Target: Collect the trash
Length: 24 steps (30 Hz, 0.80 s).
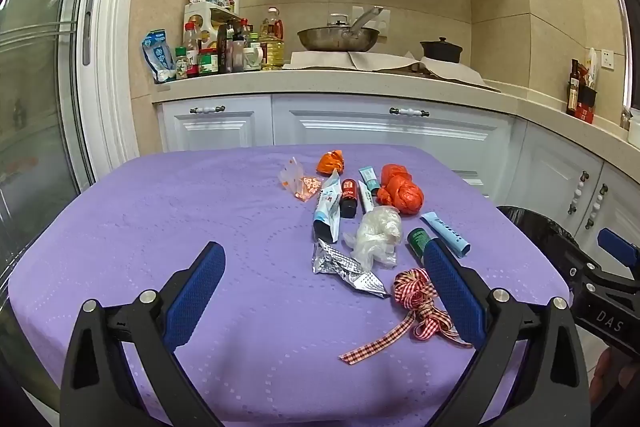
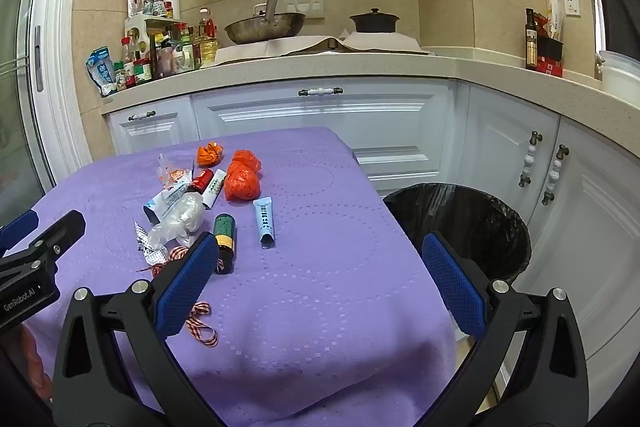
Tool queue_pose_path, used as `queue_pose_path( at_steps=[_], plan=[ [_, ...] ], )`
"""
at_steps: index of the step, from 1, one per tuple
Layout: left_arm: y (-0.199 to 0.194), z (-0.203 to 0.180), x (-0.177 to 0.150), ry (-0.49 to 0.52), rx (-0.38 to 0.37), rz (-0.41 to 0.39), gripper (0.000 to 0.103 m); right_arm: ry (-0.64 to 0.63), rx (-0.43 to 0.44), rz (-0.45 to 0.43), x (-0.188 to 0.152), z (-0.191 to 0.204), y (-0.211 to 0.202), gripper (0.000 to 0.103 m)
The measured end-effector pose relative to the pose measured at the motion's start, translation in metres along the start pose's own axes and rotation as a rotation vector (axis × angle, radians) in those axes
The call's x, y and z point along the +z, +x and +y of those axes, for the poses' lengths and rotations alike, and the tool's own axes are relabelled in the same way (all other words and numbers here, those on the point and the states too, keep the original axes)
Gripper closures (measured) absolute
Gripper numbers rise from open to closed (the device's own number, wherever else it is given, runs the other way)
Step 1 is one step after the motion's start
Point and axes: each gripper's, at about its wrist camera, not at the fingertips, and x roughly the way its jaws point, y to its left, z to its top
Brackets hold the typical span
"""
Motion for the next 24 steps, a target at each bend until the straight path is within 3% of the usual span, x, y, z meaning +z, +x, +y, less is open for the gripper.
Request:
queue_pose_path(
  at_steps=[24],
  plan=[
    [-0.001, 0.003, -0.003, 0.005, -0.012, 0.028, 0.006, 0.003, -0.002, -0.006, 0.001, -0.004, -0.004, 0.003]
  ],
)
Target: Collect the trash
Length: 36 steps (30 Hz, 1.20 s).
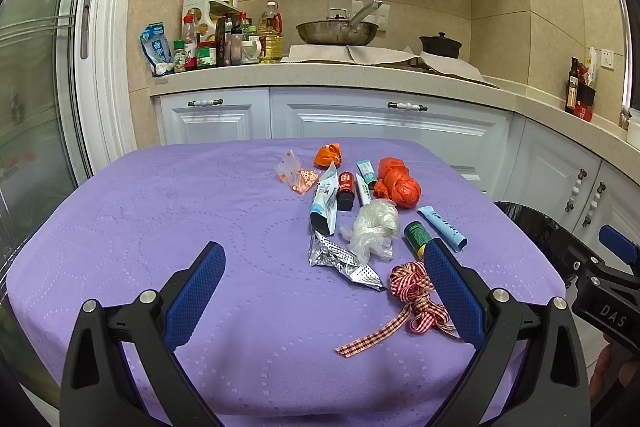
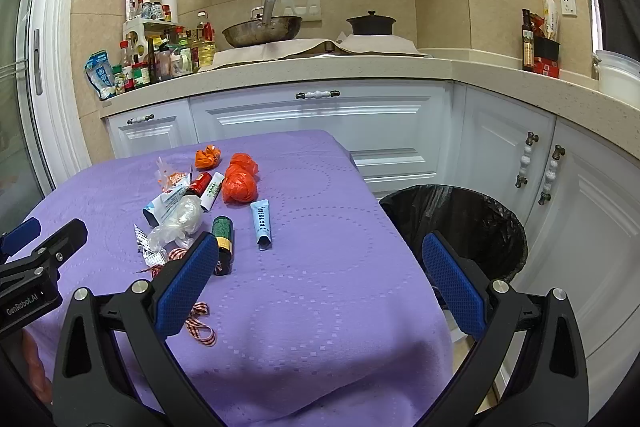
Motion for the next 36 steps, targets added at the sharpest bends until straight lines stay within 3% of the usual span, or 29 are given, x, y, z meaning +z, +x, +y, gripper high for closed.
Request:
queue_pose_path(
  at_steps=[36],
  plan=[
    [0.0031, -0.0013, 0.0008, 0.001, -0.006, 0.015, 0.006, 0.004, 0.003, -0.003, -0.0002, -0.0011, 0.0007, 0.003]
  ],
)
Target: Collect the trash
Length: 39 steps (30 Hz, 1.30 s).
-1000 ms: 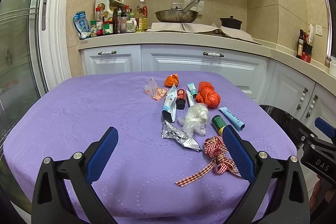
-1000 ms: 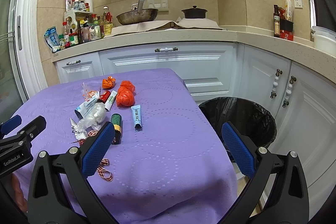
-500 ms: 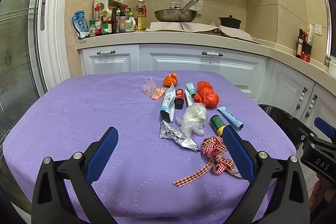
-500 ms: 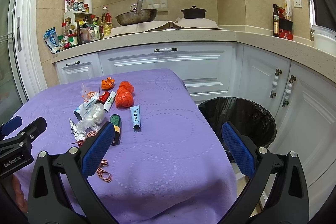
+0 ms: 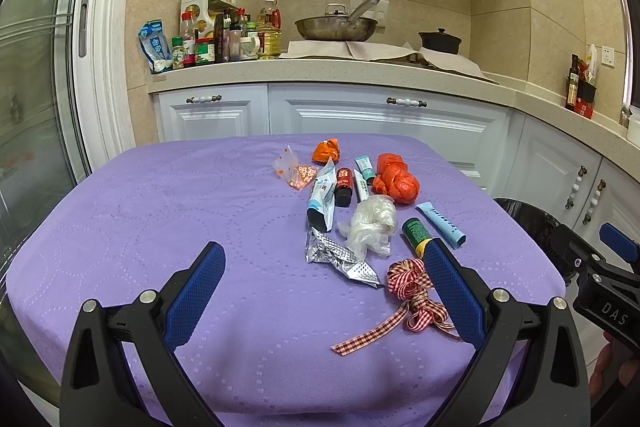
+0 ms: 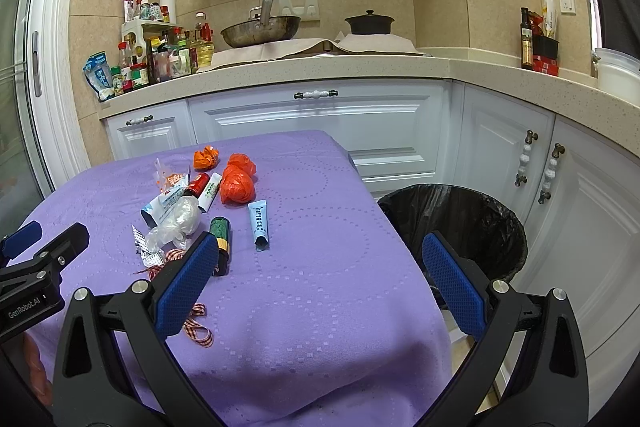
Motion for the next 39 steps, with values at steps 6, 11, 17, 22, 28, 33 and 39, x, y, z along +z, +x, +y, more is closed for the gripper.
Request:
queue_pose_path(
  at_steps=[6, 11, 17, 22, 28, 33, 39],
  plan=[
    [0.000, 0.001, -0.001, 0.000, 0.005, -0.003, 0.006, 0.001, 0.000, 0.001, 0.000, 0.000, 0.000, 0.003],
    [0.000, 0.001, -0.001, -0.002, 0.005, 0.000, 0.006, 0.001, 0.000, 0.000, -0.001, -0.001, 0.000, 0.003],
    [-0.001, 0.002, -0.001, -0.018, 0.007, 0.003, 0.006, 0.002, 0.000, 0.001, -0.001, -0.001, 0.000, 0.003],
    [-0.001, 0.002, -0.001, -0.015, 0.009, 0.005, 0.006, 0.002, 0.001, 0.001, -0.002, -0.001, 0.000, 0.003],
    [0.002, 0.002, -0.001, -0.022, 0.005, 0.017, 0.006, 0.003, 0.002, 0.003, -0.004, -0.001, 0.000, 0.003],
    [0.006, 0.001, -0.003, -0.021, -0.006, 0.042, 0.006, 0.008, 0.017, 0.009, 0.003, -0.006, -0.001, 0.003],
    [0.009, -0.013, -0.007, -0.002, -0.023, 0.051, 0.006, 0.012, 0.015, 0.012, -0.013, -0.015, 0.001, 0.003]
  ],
)
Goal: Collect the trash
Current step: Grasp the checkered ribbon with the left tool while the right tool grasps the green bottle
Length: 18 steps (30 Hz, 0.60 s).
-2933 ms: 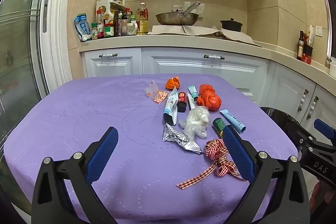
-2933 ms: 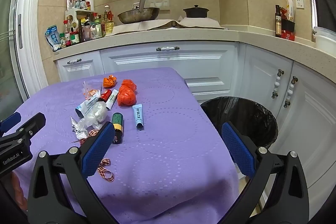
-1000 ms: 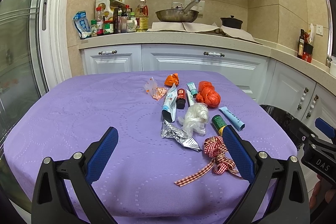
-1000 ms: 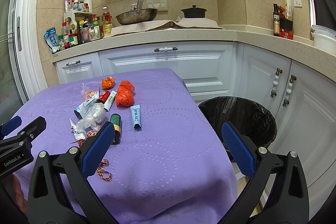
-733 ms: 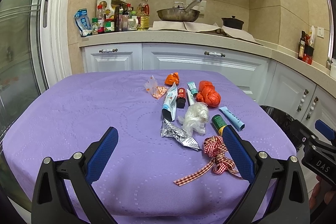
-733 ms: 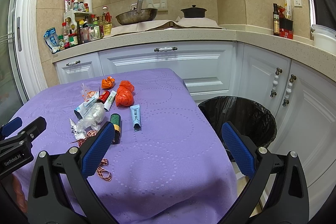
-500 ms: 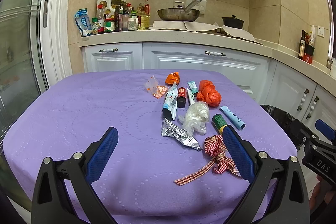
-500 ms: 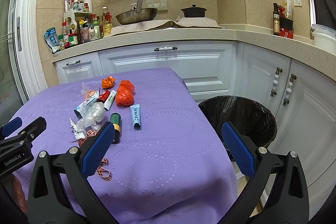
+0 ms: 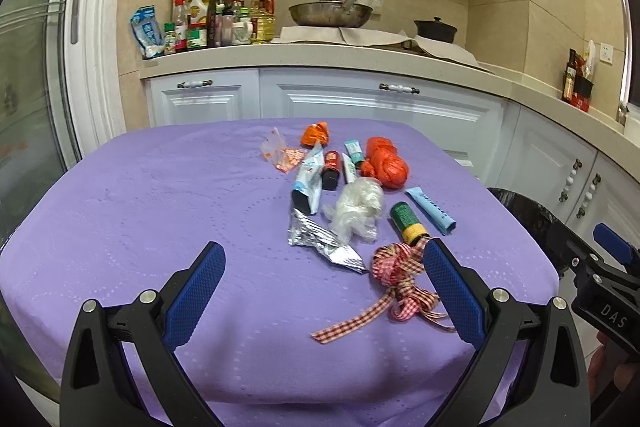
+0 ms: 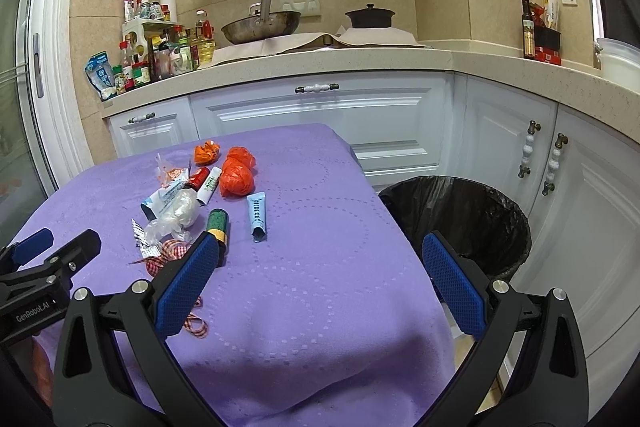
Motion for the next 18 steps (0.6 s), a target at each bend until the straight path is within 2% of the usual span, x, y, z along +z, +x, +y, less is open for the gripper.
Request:
queue_pose_path(
  at_steps=[8, 9, 12, 16, 18],
  plan=[
    [0.013, -0.032, -0.011, 0.069, -0.019, 0.017, 0.008, 0.027, -0.017, 0.011, -0.007, -0.019, 0.007, 0.003],
    [0.015, -0.036, -0.012, 0.079, -0.018, 0.021, 0.011, 0.031, -0.016, 0.013, -0.006, -0.021, 0.007, 0.003],
    [0.026, -0.049, -0.016, 0.119, -0.010, 0.049, 0.040, 0.050, -0.015, 0.022, -0.010, -0.032, 0.011, 0.003],
    [0.038, -0.057, -0.021, 0.119, 0.002, 0.076, 0.040, 0.067, -0.010, 0.029, -0.012, -0.042, 0.014, 0.004],
    [0.042, -0.060, -0.023, 0.122, 0.005, 0.087, 0.044, 0.074, -0.007, 0.033, -0.014, -0.045, 0.017, 0.004]
  ],
)
